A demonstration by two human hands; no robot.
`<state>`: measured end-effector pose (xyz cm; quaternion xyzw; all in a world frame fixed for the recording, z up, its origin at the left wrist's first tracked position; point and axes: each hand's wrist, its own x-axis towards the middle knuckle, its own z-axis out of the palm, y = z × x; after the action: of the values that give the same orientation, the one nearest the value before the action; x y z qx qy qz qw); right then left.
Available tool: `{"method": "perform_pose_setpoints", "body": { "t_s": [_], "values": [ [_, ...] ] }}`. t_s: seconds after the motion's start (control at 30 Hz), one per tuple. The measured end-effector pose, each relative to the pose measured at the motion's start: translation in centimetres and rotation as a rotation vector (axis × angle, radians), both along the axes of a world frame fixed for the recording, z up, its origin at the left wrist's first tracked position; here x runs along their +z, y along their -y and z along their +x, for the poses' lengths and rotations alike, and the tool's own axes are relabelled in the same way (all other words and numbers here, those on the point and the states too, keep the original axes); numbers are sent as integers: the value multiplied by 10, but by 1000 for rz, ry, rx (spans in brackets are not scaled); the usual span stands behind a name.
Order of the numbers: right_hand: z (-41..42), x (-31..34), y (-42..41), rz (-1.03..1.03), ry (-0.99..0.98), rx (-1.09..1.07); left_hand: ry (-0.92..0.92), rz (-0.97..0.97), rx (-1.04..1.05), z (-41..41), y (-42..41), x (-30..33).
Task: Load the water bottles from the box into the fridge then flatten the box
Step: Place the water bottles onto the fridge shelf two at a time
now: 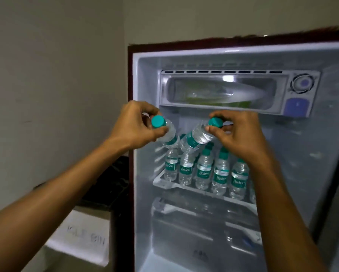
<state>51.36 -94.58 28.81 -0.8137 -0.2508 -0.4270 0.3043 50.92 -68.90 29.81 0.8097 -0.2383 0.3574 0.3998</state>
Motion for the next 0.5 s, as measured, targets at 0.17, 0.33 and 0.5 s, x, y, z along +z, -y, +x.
{"method": "perform_pose_setpoints", "body": {
  "t_s": [0.17,0.33,0.5],
  "values": [
    [31,-20,21,109,262,-218,196,-43,-25,43,33,-19],
    [67,-50,32,271,366,-334,322,-39,-62,95,69,-44],
    [104,-68,47,323,334,-426,298,-87,-97,149,101,-59]
  ]
}}
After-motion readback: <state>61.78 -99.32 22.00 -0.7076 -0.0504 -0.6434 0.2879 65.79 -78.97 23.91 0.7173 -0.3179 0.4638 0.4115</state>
